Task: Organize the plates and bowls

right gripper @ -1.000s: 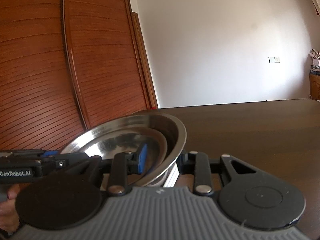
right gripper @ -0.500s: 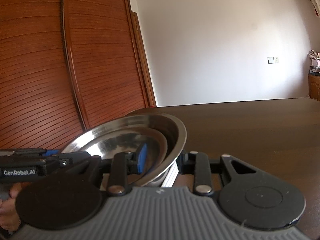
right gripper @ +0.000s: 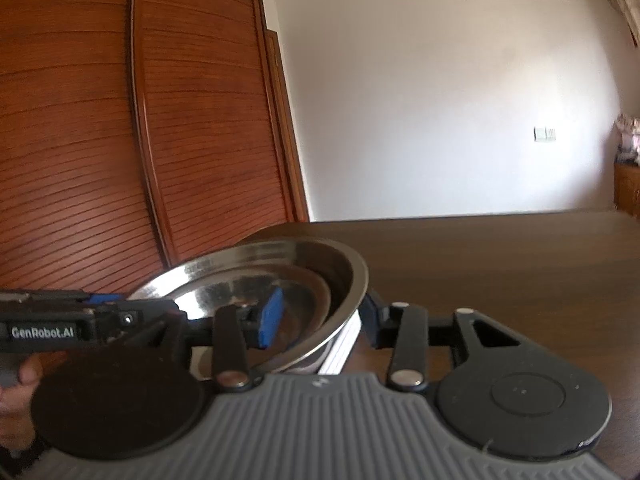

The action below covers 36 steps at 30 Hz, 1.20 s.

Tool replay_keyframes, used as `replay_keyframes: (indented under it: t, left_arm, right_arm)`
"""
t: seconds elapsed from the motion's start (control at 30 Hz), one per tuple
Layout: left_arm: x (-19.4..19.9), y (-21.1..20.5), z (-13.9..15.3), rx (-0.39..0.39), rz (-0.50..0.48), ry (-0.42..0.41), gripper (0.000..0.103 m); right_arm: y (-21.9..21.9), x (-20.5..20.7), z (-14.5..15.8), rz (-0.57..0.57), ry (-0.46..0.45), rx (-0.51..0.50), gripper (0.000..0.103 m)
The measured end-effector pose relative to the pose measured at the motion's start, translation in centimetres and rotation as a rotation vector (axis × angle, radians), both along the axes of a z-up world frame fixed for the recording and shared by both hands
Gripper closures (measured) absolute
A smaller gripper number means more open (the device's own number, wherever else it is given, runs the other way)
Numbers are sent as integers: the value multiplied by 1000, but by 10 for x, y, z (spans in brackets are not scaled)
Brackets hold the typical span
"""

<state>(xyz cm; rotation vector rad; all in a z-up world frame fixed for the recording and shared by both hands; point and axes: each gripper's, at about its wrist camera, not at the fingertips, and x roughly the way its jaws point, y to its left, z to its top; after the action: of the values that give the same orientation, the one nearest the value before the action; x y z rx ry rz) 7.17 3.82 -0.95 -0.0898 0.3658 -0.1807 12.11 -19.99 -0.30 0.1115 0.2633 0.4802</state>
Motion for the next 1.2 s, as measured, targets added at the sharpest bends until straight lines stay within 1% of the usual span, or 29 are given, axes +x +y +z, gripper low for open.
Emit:
replay_keyframes:
  t: [0.13, 0.27, 0.4, 0.5, 0.53, 0.57, 0.6, 0.63, 0.67, 0.7, 0.73, 0.8, 0.83, 0.93, 1.07, 1.2]
  left_arm:
    - [-3, 2, 5, 21, 20, -13, 31]
    - [-8, 5, 13, 49, 44, -42, 31]
    - [-12, 5, 23, 60, 52, -61, 30]
    - [-16, 1, 32, 71, 52, -81, 26]
    - [-17, -1, 35, 74, 50, -87, 22]
    - [-19, -4, 38, 79, 48, -95, 17]
    - [-21, -7, 41, 84, 45, -105, 15]
    - [-22, -10, 44, 88, 43, -115, 9]
    - [-24, -12, 47, 90, 43, -125, 2]
    - [-26, -16, 50, 91, 44, -137, 0]
    - [-27, -19, 52, 92, 46, -149, 0]
    - [-31, -26, 58, 100, 56, -175, 0]
    - [-31, -29, 60, 107, 62, -183, 0]
    - [-33, -39, 64, 135, 88, -188, 0]
    - [-33, -50, 66, 153, 114, -186, 0]
    - [-31, -58, 66, 181, 122, -178, 0]
  right_arm:
    - [-8, -5, 6, -11, -8, 10, 58]
    - [-17, -13, 15, -33, -30, -6, 57]
    - [-26, -21, 27, -51, -54, -19, 55]
    - [-32, -28, 36, -69, -70, -33, 54]
    - [-34, -31, 38, -74, -75, -38, 52]
    - [-36, -33, 40, -81, -79, -46, 49]
    - [-38, -35, 43, -90, -81, -55, 47]
    - [-40, -37, 45, -99, -82, -63, 45]
    - [-42, -39, 47, -109, -84, -66, 37]
    - [-44, -41, 49, -119, -88, -67, 29]
    - [-47, -43, 51, -126, -92, -67, 25]
    - [-52, -48, 54, -147, -102, -68, 12]
    - [-55, -50, 55, -159, -107, -68, 10]
    - [-60, -52, 58, -190, -110, -74, 0]
    - [-66, -55, 60, -222, -104, -68, 0]
    - [-65, -55, 63, -256, -91, -86, 0]
